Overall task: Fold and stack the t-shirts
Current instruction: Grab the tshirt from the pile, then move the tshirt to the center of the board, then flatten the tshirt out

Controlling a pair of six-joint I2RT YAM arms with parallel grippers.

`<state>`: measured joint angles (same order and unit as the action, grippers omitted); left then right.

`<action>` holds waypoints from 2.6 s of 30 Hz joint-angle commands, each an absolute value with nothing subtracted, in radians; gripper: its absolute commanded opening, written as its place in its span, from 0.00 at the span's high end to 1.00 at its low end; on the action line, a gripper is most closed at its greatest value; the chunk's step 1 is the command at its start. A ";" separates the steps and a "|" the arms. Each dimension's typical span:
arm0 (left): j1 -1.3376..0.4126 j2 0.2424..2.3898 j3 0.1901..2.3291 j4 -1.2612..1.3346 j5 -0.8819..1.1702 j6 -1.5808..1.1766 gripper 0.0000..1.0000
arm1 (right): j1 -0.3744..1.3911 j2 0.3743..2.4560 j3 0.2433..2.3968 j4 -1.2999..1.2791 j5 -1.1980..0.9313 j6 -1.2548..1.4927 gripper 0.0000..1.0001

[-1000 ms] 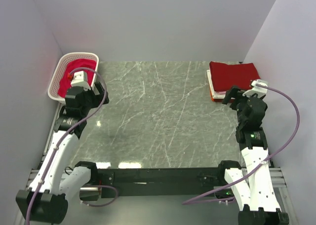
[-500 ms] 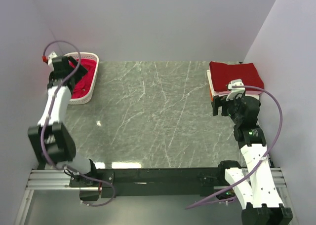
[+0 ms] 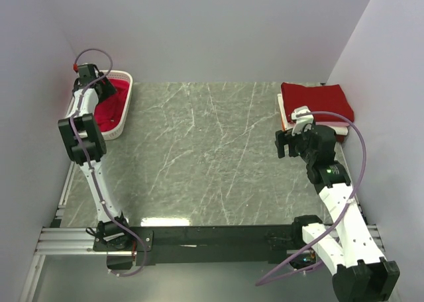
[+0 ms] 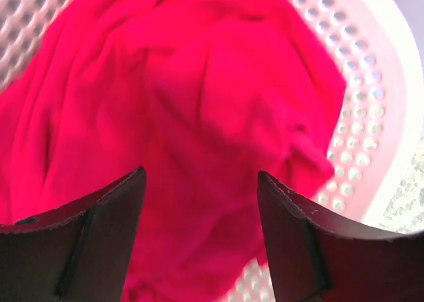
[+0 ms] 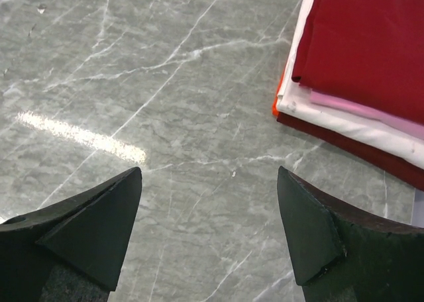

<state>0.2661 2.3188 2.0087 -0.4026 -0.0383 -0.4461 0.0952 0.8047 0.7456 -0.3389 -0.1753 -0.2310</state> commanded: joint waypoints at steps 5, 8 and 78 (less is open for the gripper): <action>0.288 2.483 2.244 -0.384 0.176 -0.342 0.31 | 0.103 0.838 0.773 -0.345 -0.169 -0.249 0.12; 0.291 2.519 2.250 -0.364 0.238 -0.342 0.55 | 0.101 0.845 0.772 -0.344 -0.164 -0.250 0.12; -0.760 1.135 0.655 -0.133 0.188 -0.601 0.32 | 0.156 1.361 1.077 -0.681 -0.759 -0.634 0.24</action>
<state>-0.6891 1.1309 0.6621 -0.1719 0.2272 -0.5438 0.1547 1.2457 0.9783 -0.6327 -0.7181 -0.6132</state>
